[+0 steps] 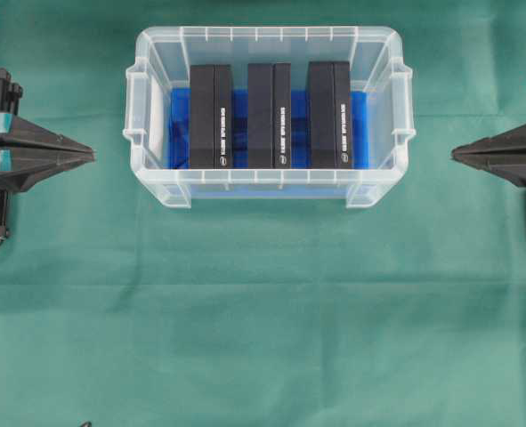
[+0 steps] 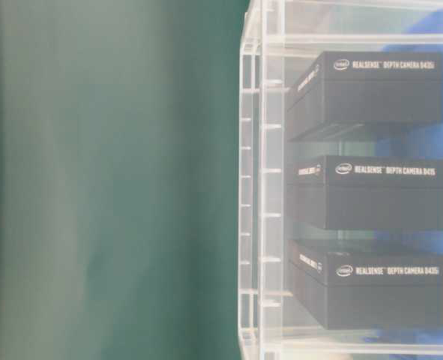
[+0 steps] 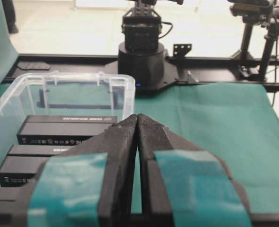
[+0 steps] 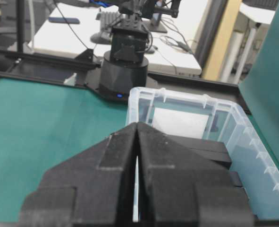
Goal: Take the box out of the case with the left arm.
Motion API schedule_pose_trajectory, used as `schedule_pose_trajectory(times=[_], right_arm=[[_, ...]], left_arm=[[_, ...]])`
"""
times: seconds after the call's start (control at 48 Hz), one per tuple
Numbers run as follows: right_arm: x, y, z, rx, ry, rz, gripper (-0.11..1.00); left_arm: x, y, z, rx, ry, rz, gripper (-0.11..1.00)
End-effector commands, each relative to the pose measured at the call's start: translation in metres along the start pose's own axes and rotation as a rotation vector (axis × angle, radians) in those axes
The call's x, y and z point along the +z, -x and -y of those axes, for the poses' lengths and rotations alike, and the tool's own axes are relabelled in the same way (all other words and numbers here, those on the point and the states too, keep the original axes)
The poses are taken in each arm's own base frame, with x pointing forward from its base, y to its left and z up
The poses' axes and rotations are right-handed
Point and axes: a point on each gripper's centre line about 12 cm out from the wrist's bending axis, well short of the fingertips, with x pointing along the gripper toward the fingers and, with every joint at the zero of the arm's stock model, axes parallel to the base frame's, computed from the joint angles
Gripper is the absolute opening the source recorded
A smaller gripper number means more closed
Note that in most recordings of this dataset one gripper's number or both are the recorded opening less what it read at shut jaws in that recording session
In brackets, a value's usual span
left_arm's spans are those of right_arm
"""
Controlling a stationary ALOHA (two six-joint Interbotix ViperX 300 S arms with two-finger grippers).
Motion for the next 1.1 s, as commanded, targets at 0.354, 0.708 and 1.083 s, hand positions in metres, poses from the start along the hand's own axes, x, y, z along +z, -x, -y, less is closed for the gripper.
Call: schedule_pose_trajectory(times=[0.354, 0.708, 1.083], right_arm=[[0.026, -0.011, 0.000, -0.001, 0.009, -0.120, 0.00], [0.118, -0.017, 0.001, -0.003, 0.006, -0.061, 0.00], [0.123, -0.028, 0.003, -0.012, 0.001, -0.213, 0.00]], left_arm=[[0.025, -0.003, 0.000, -0.004, -0.015, -0.017, -0.01], [0.098, -0.005, -0.001, 0.004, -0.014, -0.074, -0.01], [0.119, -0.010, -0.001, 0.012, 0.015, -0.193, -0.01]])
